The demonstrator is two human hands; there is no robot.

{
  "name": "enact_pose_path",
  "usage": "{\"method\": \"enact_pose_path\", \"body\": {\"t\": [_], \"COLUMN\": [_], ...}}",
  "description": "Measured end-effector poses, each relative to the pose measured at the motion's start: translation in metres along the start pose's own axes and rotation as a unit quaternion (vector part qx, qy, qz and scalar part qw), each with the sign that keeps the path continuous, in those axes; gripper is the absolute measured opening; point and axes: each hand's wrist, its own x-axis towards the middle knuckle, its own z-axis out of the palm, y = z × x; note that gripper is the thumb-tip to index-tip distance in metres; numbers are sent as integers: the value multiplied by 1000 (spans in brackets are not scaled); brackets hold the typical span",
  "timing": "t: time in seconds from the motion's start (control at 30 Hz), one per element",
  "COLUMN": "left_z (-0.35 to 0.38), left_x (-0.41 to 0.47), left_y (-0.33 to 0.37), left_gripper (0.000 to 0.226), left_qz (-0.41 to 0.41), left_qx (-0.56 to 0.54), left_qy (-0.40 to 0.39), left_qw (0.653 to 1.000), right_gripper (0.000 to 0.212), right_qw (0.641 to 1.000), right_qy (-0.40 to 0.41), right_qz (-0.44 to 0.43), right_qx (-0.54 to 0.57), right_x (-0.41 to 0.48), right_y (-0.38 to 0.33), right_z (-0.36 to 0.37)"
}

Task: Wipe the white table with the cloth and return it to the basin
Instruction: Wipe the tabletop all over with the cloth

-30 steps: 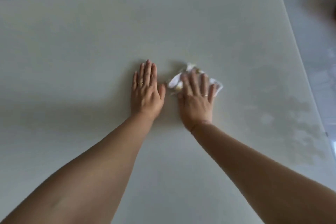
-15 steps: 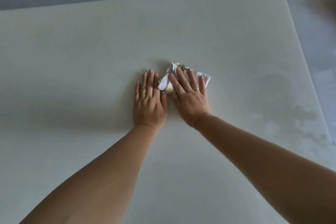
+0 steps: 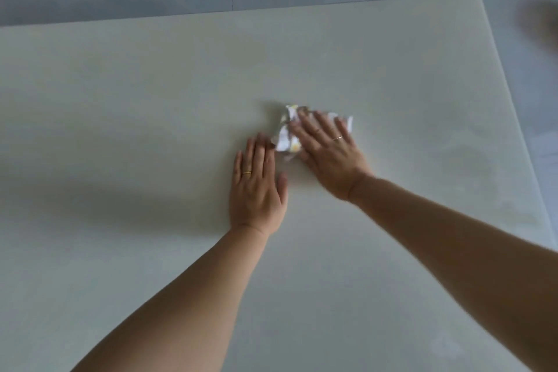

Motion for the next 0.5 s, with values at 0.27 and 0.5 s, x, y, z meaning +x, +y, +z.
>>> {"method": "enact_pose_path", "body": {"t": [0.27, 0.5], "left_z": [1, 0], "left_x": [-2, 1], "left_y": [0, -1], "left_gripper": [61, 60], "left_qz": [-12, -7], "left_qx": [-8, -12], "left_qy": [-5, 0], "left_qw": [1000, 1000], "right_gripper": [52, 52], "right_qw": [965, 997], "right_qy": [57, 26], "right_qz": [251, 72], "right_qx": [45, 7], "right_x": [36, 45], "right_y": [-7, 52], "right_z": [4, -13]}}
